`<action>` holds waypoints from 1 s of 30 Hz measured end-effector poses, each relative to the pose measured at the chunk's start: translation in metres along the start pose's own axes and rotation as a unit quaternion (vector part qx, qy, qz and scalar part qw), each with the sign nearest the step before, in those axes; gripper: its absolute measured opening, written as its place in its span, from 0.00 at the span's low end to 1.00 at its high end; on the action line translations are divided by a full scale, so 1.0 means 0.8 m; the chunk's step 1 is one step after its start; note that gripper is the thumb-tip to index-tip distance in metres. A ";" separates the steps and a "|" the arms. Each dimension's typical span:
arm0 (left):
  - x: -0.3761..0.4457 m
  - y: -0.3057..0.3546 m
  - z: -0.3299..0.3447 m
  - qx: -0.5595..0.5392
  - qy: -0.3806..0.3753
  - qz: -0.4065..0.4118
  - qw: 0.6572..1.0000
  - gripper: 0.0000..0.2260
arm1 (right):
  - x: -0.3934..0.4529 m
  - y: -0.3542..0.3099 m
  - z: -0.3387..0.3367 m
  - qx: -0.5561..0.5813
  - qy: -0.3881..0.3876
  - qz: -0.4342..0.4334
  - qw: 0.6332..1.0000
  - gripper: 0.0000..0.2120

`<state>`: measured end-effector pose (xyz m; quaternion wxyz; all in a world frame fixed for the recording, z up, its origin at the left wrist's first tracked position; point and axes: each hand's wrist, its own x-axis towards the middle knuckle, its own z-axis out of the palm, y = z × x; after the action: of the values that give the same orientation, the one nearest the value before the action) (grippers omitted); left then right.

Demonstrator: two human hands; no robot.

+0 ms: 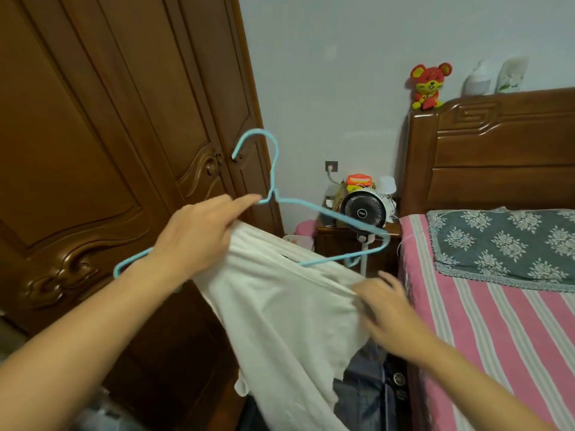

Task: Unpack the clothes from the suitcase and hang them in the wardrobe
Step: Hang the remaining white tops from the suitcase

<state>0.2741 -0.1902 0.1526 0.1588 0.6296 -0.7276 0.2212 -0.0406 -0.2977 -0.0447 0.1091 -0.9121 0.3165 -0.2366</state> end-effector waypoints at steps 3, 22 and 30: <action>-0.036 -0.031 0.015 -0.027 -0.015 -0.009 0.999 0.23 | -0.006 0.029 -0.035 -0.002 -0.004 -0.059 0.998 0.31; -0.030 0.033 0.049 -0.023 0.049 -0.130 0.990 0.22 | 0.034 -0.044 -0.062 0.098 0.143 0.042 0.984 0.23; -0.006 0.041 0.049 -0.135 0.118 -0.197 0.964 0.08 | 0.011 -0.030 -0.019 0.089 0.073 0.024 0.993 0.17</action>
<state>0.2443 -0.2031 0.1128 0.3670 0.7026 -0.5888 0.1582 -0.0295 -0.2855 -0.0202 0.1717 -0.8712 0.3234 -0.3270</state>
